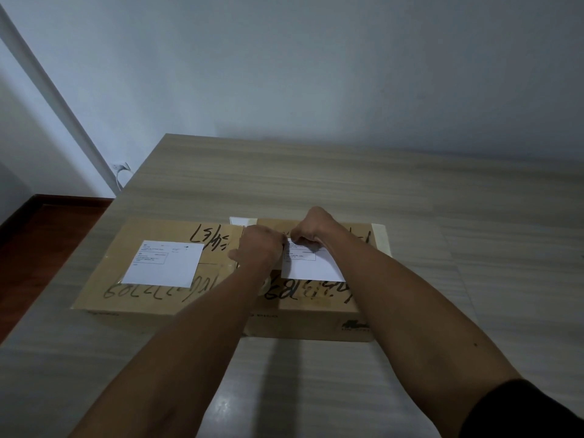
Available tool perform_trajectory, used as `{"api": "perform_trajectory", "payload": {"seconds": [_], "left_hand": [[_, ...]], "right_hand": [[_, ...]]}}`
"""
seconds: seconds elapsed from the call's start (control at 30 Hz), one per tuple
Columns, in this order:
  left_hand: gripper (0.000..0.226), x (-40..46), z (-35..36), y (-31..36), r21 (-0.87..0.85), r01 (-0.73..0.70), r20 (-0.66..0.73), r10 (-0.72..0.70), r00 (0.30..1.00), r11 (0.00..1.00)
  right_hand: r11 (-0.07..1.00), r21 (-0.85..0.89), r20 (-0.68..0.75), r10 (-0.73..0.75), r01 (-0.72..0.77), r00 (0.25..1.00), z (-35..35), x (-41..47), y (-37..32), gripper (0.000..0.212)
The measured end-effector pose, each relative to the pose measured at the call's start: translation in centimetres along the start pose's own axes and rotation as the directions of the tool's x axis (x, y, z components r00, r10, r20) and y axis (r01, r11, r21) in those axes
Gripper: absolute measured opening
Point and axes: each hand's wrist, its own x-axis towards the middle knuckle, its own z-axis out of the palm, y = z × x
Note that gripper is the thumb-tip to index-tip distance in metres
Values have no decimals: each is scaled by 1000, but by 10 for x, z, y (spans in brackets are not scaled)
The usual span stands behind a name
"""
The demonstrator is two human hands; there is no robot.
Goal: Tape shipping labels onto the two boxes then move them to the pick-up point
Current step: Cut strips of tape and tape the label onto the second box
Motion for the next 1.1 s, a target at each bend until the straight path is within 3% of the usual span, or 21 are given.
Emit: {"api": "perform_trajectory", "payload": {"seconds": [0.17,0.5,0.7,0.87,1.1], "left_hand": [[21,2,-2,0,10,20,-16,-20,1000,1000],[47,11,-15,0,45,-27,71,24,997,999],[60,16,-15,-2,52,-29,85,25,996,998],[58,18,-13,-5,40,-45,70,42,997,998],[58,11,-17,-4,76,-32,66,27,997,997]], "right_hand": [[998,-54,1,45,-45,999,-3,10,3,39],[990,-53,78,135,-131,988,-7,20,0,40],[997,-64,19,47,-46,999,-13,18,8,46],[987,-158,-24,-6,2,1000,-11,20,12,69],[978,-208,-12,-21,18,1000,-13,24,15,65]]}}
